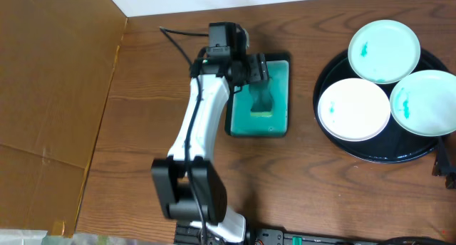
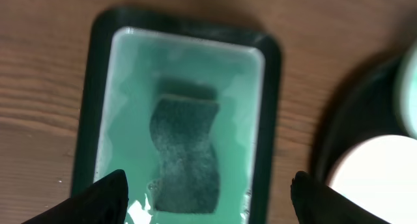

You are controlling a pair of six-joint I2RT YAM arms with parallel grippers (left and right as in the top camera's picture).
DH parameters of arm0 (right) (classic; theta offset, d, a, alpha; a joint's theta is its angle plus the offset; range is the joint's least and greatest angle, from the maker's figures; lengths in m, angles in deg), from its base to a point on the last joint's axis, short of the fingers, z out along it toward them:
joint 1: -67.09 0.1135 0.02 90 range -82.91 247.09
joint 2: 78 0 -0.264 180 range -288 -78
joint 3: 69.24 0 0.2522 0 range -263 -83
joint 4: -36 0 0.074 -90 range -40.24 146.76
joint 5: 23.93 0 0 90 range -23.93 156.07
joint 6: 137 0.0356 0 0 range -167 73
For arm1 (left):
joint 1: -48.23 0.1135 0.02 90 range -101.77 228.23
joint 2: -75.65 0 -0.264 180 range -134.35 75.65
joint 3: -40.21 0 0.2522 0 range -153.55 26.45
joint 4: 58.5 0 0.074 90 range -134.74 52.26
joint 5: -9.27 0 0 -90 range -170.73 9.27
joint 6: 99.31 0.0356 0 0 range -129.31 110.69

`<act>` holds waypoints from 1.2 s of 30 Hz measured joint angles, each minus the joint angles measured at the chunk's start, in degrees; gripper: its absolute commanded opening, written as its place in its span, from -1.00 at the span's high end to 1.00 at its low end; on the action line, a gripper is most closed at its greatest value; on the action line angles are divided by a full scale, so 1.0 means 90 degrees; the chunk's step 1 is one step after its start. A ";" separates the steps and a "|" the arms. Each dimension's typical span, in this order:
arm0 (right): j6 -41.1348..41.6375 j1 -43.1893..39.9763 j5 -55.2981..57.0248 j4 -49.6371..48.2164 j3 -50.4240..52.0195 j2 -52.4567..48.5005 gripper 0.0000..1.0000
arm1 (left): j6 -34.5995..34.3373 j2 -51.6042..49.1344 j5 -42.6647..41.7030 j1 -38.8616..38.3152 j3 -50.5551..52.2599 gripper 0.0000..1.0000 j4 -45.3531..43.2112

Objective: Clean dirty plates on tray and stack at the side
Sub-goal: 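Reach the left gripper into the soapy tray and grasp the green sponge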

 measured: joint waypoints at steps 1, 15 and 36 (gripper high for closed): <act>0.0000 0.0000 0.0000 0.0000 0.0000 0.0000 -0.99 | -0.0024 -0.0141 0.0027 0.0000 0.0000 -0.61 -0.0007; 0.0000 0.0000 0.0000 0.0002 0.0000 0.0000 -0.99 | -0.0537 -0.1530 0.0163 0.0000 0.0000 -0.32 -0.0041; 0.0000 0.0000 0.0000 0.0000 0.0000 0.0000 -0.99 | -0.0678 -0.2144 0.0160 -0.0002 0.0000 0.74 -0.0090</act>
